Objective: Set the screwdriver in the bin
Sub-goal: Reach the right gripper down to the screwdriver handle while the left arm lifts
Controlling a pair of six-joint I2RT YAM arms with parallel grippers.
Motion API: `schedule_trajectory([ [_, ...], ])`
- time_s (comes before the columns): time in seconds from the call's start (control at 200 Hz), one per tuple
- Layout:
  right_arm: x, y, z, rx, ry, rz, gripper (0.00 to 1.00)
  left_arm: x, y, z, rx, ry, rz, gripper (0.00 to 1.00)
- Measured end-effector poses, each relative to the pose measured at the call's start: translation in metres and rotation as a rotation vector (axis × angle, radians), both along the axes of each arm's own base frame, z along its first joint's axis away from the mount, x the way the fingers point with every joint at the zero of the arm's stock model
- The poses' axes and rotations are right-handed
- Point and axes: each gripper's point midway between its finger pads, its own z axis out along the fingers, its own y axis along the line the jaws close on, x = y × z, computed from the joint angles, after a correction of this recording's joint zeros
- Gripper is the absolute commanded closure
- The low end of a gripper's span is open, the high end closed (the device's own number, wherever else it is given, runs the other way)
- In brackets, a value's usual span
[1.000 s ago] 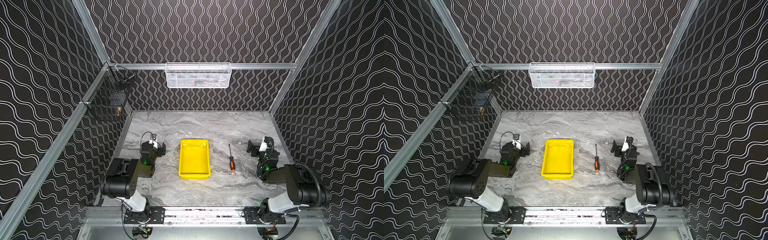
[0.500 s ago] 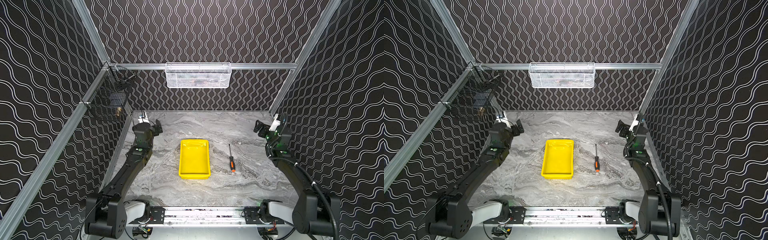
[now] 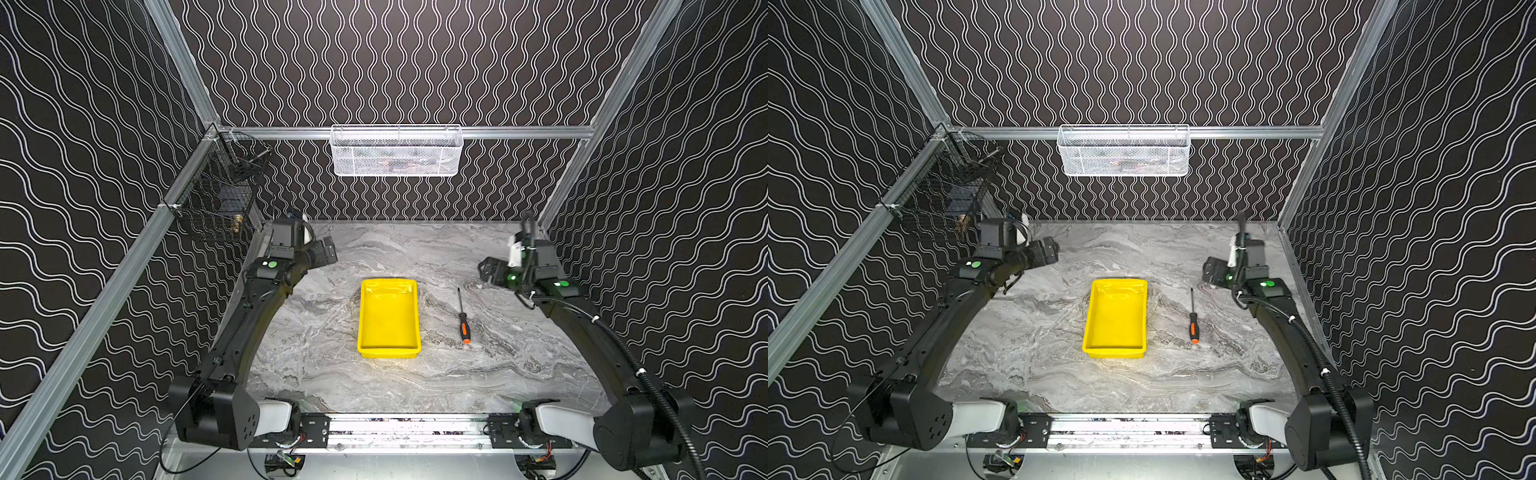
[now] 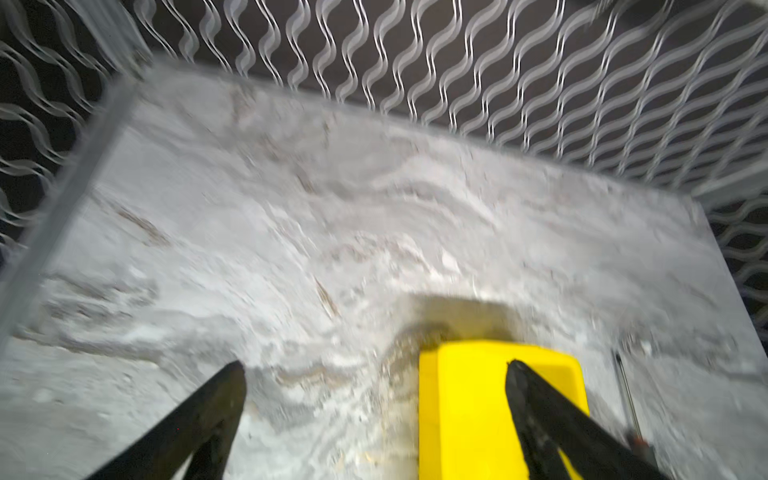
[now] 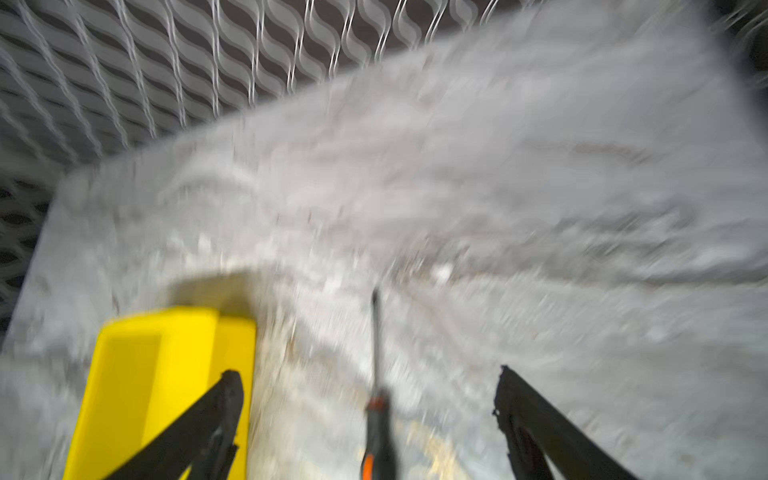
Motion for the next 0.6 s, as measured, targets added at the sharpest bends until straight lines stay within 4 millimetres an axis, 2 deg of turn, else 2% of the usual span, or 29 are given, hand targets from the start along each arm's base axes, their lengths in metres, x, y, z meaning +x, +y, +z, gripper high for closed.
schedule_trajectory([
  [0.115,-0.029,0.024,-0.047,-0.040,0.155,0.038,0.07,-0.002,-0.015,-0.024,-0.044,0.080,-0.067,0.01],
  [0.185,-0.049,0.030,-0.077,-0.078,0.258,0.046,0.09,-0.006,-0.020,-0.031,-0.061,0.100,-0.093,0.01],
  [0.3,-0.067,0.034,-0.109,-0.116,0.363,0.038,0.13,-0.010,-0.021,-0.034,-0.056,0.108,-0.115,0.01],
  [0.36,-0.074,0.033,-0.123,-0.144,0.407,0.034,0.14,-0.011,-0.021,-0.031,-0.054,0.098,-0.117,0.01],
  [0.48,-0.086,0.042,-0.138,-0.180,0.449,0.062,0.20,-0.013,-0.020,-0.026,-0.053,0.085,-0.116,0.01],
  [0.601,-0.093,0.037,-0.154,-0.213,0.496,0.057,0.29,-0.013,-0.018,-0.026,-0.047,0.082,-0.112,0.01],
])
